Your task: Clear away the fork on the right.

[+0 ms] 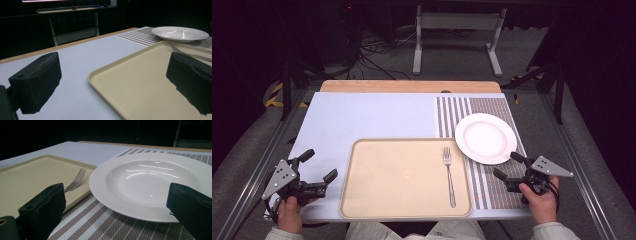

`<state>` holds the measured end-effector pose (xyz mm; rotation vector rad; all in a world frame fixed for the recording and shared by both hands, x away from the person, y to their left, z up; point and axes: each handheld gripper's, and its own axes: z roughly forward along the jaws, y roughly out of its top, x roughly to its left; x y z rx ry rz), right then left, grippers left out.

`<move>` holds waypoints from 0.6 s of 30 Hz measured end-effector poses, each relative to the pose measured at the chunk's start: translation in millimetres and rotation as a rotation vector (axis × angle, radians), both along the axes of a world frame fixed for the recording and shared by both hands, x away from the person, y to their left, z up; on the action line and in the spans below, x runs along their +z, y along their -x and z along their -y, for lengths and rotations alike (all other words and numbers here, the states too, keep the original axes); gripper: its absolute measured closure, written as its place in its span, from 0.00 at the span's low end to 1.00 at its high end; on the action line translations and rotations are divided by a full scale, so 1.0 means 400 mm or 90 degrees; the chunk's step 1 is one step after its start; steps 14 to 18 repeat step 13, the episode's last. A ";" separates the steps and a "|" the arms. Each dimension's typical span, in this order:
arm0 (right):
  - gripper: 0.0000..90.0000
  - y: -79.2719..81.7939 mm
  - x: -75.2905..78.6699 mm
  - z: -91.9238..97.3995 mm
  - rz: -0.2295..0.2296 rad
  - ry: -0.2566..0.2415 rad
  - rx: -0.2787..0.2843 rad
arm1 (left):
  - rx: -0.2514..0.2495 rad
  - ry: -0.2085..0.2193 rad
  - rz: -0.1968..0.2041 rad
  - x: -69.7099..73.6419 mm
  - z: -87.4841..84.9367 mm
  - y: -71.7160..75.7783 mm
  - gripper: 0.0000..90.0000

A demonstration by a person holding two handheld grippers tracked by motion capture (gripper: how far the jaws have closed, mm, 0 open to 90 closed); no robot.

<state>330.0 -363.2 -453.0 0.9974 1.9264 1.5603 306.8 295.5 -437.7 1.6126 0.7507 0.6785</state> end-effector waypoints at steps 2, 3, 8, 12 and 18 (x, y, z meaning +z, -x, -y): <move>0.03 0.001 0.001 0.000 0.003 -0.001 -0.001 | 0.000 0.000 0.000 0.000 0.000 0.000 0.01; 0.03 0.001 0.002 0.001 0.005 -0.001 -0.003 | 0.000 0.000 0.000 0.000 0.000 0.000 0.01; 0.03 0.002 0.005 0.000 0.009 -0.004 -0.003 | 0.002 0.000 0.000 0.000 -0.001 0.000 0.01; 0.03 0.005 0.010 0.000 0.017 -0.006 -0.006 | 0.003 0.004 0.002 0.000 0.001 -0.002 0.01; 0.03 0.005 0.010 0.000 0.019 -0.006 -0.006 | 0.003 0.004 0.002 0.000 0.001 -0.002 0.01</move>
